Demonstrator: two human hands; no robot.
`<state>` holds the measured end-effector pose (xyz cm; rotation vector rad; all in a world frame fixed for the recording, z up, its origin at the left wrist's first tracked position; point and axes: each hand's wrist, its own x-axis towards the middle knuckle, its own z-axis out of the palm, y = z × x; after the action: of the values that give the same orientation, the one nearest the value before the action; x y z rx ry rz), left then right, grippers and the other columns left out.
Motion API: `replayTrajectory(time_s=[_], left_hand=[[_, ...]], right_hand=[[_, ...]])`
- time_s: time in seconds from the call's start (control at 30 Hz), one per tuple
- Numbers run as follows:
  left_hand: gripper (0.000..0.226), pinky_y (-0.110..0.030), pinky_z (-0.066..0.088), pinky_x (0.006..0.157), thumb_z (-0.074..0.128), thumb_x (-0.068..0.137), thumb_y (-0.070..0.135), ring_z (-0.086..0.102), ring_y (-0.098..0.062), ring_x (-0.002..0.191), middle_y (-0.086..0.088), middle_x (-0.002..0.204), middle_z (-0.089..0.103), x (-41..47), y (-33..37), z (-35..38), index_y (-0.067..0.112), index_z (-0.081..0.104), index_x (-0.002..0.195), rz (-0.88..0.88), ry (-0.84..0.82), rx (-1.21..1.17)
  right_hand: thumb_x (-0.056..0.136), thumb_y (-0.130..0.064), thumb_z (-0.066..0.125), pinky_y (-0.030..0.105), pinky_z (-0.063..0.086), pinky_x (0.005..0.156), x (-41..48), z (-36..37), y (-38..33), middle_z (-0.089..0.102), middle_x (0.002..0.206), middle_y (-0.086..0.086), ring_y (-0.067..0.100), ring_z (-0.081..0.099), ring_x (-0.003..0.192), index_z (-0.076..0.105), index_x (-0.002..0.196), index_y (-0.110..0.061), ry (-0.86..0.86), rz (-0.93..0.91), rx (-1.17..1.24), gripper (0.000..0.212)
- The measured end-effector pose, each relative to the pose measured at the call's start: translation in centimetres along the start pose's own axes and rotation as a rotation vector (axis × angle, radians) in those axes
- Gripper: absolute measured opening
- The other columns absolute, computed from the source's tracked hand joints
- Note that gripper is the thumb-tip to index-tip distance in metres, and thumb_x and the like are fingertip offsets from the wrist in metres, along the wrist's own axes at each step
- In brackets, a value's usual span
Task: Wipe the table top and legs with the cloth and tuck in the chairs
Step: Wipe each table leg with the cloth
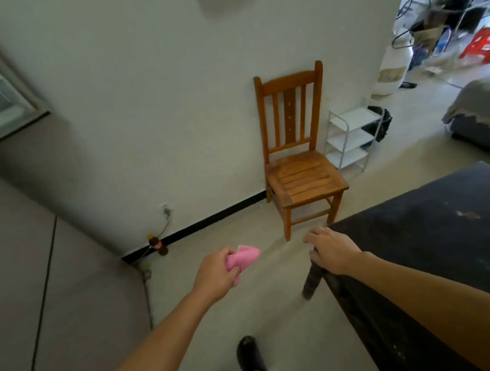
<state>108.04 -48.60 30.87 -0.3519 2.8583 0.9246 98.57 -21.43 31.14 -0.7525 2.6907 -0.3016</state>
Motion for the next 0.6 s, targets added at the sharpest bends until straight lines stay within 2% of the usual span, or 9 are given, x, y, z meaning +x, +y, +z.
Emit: replayTrajectory(time_s=[0.2, 0.3, 0.5, 0.6], left_hand=[[0.021, -0.034, 0.051, 0.066, 0.064, 0.075, 0.023, 0.064, -0.021, 0.077, 0.000, 0.084, 0.068, 12.8, -2.3, -3.2, 0.022, 0.061, 0.096, 0.076, -0.080, 0.029], [0.018, -0.034, 0.050, 0.065, 0.063, 0.074, 0.019, 0.062, -0.019, 0.075, 0.001, 0.082, 0.068, 19.1, -2.3, -5.2, 0.021, 0.062, 0.092, 0.154, -0.138, 0.049], [0.020, -0.033, 0.051, 0.065, 0.063, 0.072, 0.016, 0.063, -0.014, 0.071, 0.004, 0.080, 0.069, 30.1, 2.1, -6.4, 0.023, 0.064, 0.090, 0.338, -0.325, 0.126], [0.024, -0.030, 0.052, 0.066, 0.065, 0.072, 0.019, 0.065, -0.010, 0.073, 0.006, 0.082, 0.069, 34.6, 5.1, -5.0, 0.028, 0.063, 0.093, 0.435, -0.436, 0.154]], right_hand=[[0.097, -0.031, 0.052, 0.033, 0.048, 0.097, 11.9, -2.2, 1.4, 0.050, 0.132, -0.002, 0.015, 0.051, 0.119, 0.051, 0.131, -0.025, 0.013, 0.030, -0.008, 0.035], [0.098, -0.030, 0.050, 0.027, 0.050, 0.092, 16.2, -3.2, 1.9, 0.053, 0.129, -0.004, 0.010, 0.054, 0.113, 0.055, 0.128, -0.025, 0.059, 0.110, 0.091, 0.031], [0.097, -0.026, 0.052, 0.025, 0.052, 0.089, 20.3, -4.7, 3.7, 0.056, 0.129, -0.002, 0.010, 0.058, 0.109, 0.058, 0.128, -0.023, 0.170, 0.281, 0.217, 0.032], [0.098, -0.025, 0.052, 0.019, 0.049, 0.083, 21.1, -4.9, 5.9, 0.056, 0.128, -0.003, 0.009, 0.058, 0.106, 0.054, 0.132, -0.024, 0.207, 0.387, 0.239, 0.034]])
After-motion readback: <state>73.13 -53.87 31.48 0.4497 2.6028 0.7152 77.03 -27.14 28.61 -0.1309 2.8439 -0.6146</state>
